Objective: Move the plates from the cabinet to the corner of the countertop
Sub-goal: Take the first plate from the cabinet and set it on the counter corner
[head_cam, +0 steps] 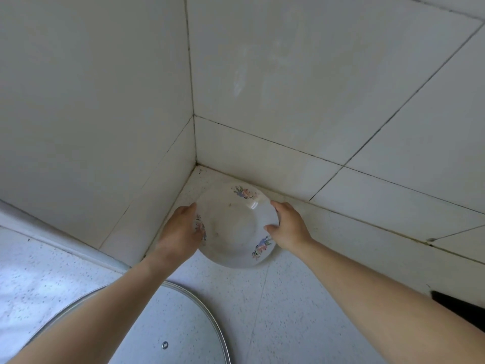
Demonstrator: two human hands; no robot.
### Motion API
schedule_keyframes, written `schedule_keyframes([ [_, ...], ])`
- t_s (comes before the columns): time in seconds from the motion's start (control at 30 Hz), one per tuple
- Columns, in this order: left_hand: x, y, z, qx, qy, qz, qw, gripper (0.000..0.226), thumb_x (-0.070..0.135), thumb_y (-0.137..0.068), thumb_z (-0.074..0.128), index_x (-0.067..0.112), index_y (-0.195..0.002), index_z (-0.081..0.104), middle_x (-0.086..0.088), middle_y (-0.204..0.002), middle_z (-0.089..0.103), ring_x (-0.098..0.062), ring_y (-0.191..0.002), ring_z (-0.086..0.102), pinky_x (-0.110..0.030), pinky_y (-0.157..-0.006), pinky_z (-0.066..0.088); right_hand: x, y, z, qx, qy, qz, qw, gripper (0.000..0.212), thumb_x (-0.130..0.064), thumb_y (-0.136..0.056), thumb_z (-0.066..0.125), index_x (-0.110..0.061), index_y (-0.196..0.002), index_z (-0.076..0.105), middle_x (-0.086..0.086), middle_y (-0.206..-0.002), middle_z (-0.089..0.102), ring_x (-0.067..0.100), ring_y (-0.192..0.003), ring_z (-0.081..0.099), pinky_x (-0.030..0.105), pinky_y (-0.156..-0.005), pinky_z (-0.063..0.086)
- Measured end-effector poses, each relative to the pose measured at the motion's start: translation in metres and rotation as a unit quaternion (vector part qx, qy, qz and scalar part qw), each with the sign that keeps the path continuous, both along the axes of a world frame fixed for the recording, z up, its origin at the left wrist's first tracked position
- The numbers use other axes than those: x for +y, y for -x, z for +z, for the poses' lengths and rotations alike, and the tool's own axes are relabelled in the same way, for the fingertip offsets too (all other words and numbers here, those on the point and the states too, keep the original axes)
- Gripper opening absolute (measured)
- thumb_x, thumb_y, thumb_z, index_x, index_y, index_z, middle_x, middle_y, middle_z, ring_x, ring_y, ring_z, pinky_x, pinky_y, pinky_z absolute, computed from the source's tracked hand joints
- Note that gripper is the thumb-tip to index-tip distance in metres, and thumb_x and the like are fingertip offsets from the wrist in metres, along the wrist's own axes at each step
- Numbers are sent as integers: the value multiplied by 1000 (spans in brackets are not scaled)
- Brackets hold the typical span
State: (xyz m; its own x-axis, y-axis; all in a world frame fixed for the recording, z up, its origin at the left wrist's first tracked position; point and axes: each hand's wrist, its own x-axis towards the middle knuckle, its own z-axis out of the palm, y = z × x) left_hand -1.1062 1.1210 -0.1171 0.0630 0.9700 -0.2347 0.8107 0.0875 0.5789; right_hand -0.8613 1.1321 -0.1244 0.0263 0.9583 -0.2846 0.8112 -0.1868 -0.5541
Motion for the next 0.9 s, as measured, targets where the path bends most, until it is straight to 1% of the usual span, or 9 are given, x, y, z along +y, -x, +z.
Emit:
schedule_keyframes([
  [0.13, -4, 1, -10, 28, -2, -17, 999, 51, 21, -90, 49, 10, -137, 36, -12, -140, 41, -26, -118, 47, -26, -87, 39, -2, -1, 1, -15, -20, 11, 1000, 63, -18, -85, 62, -11, -142, 34, 9, -138, 41, 23, -124, 46, 24, -97, 37],
  [0.2, -12, -2, -13, 83, -47, -44, 994, 61, 21, -90, 50, 10, -145, 27, -12, -152, 26, -29, -135, 33, -35, -102, 38, -6, 0, 2, -31, -31, 21, 999, 62, -20, -86, 62, -9, -141, 35, 8, -137, 40, 23, -121, 48, 23, -94, 38],
  [0.27, -19, -9, -14, 126, -79, -86, 985, 65, 20, -87, 55, 9, -145, 28, -15, -154, 21, -33, -142, 20, -43, -111, 30, -13, 0, 4, -49, -41, 38, 997, 63, -24, -87, 60, -7, -141, 33, 7, -143, 34, 23, -126, 43, 24, -99, 36],
  [0.33, -26, -17, -13, 140, -77, -141, 977, 66, 22, -84, 60, 10, -143, 33, -16, -154, 23, -35, -142, 19, -45, -113, 24, -24, 0, 5, -62, -66, 62, 994, 62, -28, -89, 57, -7, -142, 32, 6, -151, 24, 21, -136, 31, 25, -107, 29],
  [0.47, -42, -28, -18, 150, -87, -258, 950, 58, 33, -76, 69, 14, -129, 54, -12, -138, 51, -35, -130, 45, -56, -104, 37, -52, 2, 9, -45, -86, 146, 984, 58, -43, -89, 53, -10, -136, 44, -1, -153, 24, 14, -142, 19, 29, -112, 28],
  [0.53, -49, -31, -16, 146, -64, -275, 948, 56, 48, -85, 48, 19, -132, 50, -5, -140, 50, -30, -134, 40, -56, -109, 31, -61, 2, 8, -51, -75, 206, 974, 68, -60, -84, 45, -9, -130, 52, 0, -149, 33, 17, -141, 22, 32, -111, 31],
  [0.6, -50, -30, -13, 118, -47, -277, 953, 66, 57, -83, 26, 21, -133, 49, -1, -138, 51, -24, -134, 40, -52, -111, 29, -66, 1, 4, -63, -63, 247, 965, 75, -66, -79, 42, -10, -127, 55, 1, -145, 40, 20, -141, 25, 30, -109, 28],
  [0.73, -55, -24, -13, 117, -76, -289, 947, 45, 48, -81, 36, 25, -101, 69, 6, -102, 70, -15, -96, 68, -41, -87, 52, -68, 3, 2, -91, -49, 282, 954, 50, -45, -86, 57, -13, -125, 57, 1, -139, 47, 20, -135, 31, 28, -110, 25],
  [0.9, -54, -16, -12, 109, -95, -277, 950, 38, 46, -83, 38, 31, -96, 70, 12, -93, 70, -9, -84, 68, -28, -78, 53, -69, 10, 7, -96, -57, 261, 959, 38, -32, -89, 58, -8, -118, 62, 6, -130, 57, 28, -126, 42, 30, -105, 30],
])
